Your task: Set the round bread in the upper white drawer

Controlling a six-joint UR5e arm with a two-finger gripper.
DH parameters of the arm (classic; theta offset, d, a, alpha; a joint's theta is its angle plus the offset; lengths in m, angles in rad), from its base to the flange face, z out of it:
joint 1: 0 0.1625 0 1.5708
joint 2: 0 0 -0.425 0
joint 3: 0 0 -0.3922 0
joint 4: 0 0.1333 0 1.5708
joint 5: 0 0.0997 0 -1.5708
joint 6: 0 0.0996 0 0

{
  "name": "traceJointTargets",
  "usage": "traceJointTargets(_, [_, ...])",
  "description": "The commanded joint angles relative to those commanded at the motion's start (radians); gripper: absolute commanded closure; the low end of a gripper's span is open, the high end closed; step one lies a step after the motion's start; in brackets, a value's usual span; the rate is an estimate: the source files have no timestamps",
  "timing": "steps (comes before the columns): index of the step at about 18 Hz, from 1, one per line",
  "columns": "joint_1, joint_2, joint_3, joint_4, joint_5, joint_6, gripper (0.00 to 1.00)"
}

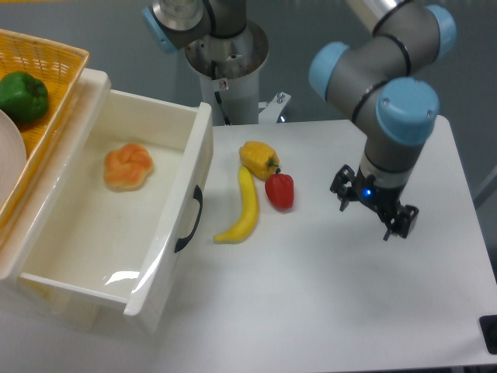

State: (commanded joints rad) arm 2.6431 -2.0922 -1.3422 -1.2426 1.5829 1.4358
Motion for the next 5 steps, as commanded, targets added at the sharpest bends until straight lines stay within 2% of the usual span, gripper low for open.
traceJointTargets(5, [0.0,-0.025,0.005,0.003,0.006,0.002,0.0])
